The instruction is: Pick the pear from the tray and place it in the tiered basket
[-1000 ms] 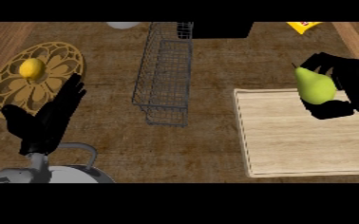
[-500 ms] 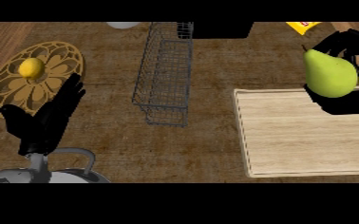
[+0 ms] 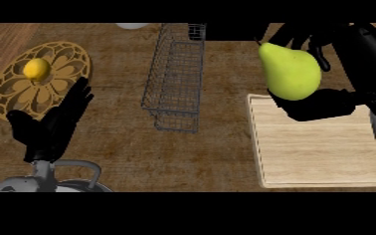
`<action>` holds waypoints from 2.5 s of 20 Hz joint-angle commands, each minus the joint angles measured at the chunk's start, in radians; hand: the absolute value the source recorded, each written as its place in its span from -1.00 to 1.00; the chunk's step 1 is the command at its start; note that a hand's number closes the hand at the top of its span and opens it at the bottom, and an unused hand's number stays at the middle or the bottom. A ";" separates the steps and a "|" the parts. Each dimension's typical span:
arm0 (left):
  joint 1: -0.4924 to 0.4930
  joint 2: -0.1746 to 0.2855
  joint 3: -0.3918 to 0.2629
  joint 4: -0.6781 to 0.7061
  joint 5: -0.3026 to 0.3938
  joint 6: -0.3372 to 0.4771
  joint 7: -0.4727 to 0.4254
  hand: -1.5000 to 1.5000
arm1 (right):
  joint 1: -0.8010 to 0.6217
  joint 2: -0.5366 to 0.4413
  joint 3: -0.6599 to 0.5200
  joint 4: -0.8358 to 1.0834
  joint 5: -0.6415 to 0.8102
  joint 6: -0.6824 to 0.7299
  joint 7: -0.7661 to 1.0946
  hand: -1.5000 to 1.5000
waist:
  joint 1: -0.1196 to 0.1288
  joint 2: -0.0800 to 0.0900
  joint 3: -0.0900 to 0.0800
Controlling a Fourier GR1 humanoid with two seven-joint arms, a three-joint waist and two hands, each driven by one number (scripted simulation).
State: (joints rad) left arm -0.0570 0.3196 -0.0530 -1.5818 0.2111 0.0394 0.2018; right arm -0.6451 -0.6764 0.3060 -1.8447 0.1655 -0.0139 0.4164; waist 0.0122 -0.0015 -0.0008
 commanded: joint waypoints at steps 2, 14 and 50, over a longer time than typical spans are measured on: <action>-0.027 0.028 0.036 -0.032 0.004 -0.019 0.046 0.00 | -0.142 0.170 0.080 0.113 0.094 0.014 0.102 1.00 | 0.004 0.002 0.000; -0.003 -0.040 0.026 -0.046 -0.030 -0.003 0.062 0.00 | -0.307 0.470 0.127 0.385 0.281 0.022 0.208 1.00 | 0.002 0.002 0.001; -0.051 -0.089 0.075 0.026 -0.099 -0.074 0.034 0.00 | -0.493 0.676 -0.019 0.958 0.198 -0.456 -0.121 -1.00 | 0.010 0.006 0.001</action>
State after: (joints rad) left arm -0.0916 0.2413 0.0339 -1.5618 0.1345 -0.0486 0.2248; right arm -1.1304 -0.0008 0.3182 -0.8877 0.4553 -0.4370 0.3006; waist 0.0227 0.0033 0.0000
